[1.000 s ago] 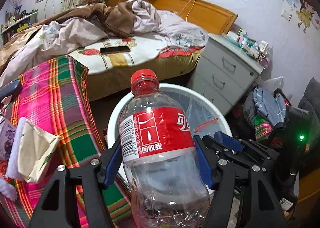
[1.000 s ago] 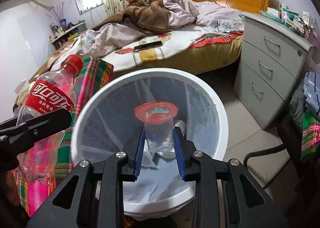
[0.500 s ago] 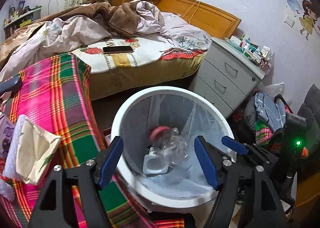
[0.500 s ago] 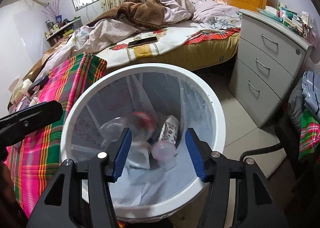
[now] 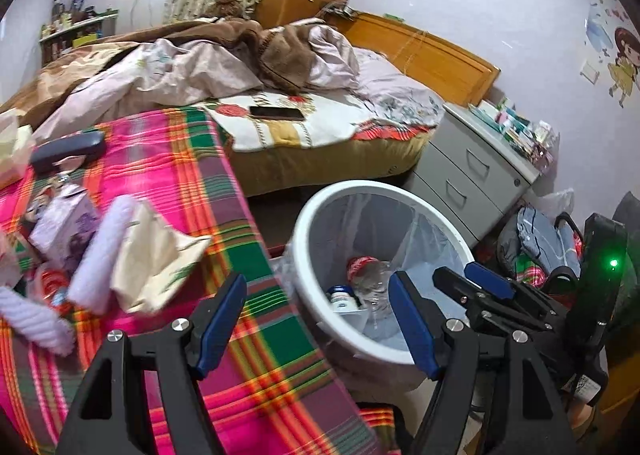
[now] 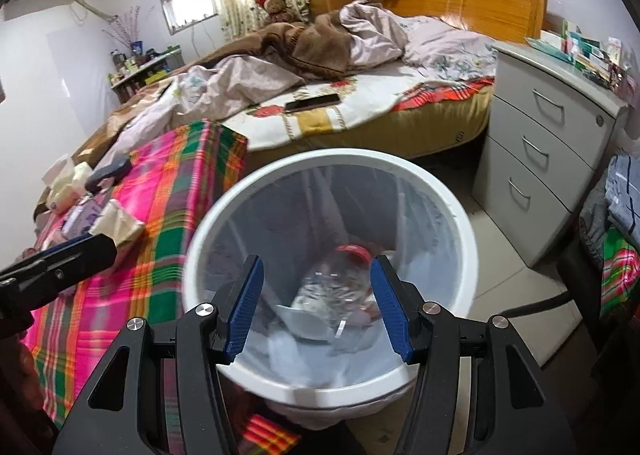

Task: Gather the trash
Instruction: 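Move both tools back to the cloth toward the juice box and cloth bag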

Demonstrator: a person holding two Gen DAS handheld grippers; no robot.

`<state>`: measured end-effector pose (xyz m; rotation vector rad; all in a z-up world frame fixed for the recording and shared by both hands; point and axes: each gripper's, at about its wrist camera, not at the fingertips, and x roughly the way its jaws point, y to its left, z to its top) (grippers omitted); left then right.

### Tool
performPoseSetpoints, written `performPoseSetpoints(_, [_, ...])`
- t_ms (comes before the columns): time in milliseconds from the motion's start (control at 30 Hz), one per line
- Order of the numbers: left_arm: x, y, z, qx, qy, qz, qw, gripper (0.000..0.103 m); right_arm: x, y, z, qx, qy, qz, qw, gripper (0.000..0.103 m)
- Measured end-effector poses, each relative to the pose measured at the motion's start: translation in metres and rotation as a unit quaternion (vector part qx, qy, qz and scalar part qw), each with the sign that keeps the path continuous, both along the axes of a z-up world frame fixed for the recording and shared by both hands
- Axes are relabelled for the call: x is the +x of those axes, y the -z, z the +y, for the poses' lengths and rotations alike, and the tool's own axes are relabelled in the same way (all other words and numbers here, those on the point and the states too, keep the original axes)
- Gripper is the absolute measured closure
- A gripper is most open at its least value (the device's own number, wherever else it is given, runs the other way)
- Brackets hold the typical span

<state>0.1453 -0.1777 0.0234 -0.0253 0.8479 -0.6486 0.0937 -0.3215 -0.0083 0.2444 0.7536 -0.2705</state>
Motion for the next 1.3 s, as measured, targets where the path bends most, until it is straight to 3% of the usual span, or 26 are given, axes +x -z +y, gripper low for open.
performPoseSetpoints(400, [-0.003, -0.001, 0.097, -0.001, -0.094, -0.016, 0.9955, 0.027, 0.019, -0.005, 0.056, 0.000, -0.057, -0.014, 0.998, 0.046])
performPoseSetpoints(833, [0.011, 0.006, 0.196, 0.000, -0.191, -0.012, 0.9815, 0.027, 0.059, 0.002, 0.118, 0.028, -0.125, -0.004, 0.992, 0.046])
performPoseSetpoints(1033, [0.019, 0.012, 0.231, -0.001, -0.222, -0.007, 0.9750, 0.024, 0.080, 0.012, 0.135, 0.067, -0.127, 0.005, 0.990, 0.045])
performPoseSetpoints(1167, [0.028, 0.017, 0.246, 0.001, -0.233, -0.001, 0.9724, 0.024, 0.092, 0.018, 0.139, 0.069, -0.111, 0.013, 0.991, 0.036])
performPoseSetpoints(1300, [0.040, 0.022, 0.259, -0.007, -0.241, 0.010, 0.9703, 0.023, 0.103, 0.028, 0.134, 0.093, -0.085, 0.027, 0.992, 0.036])
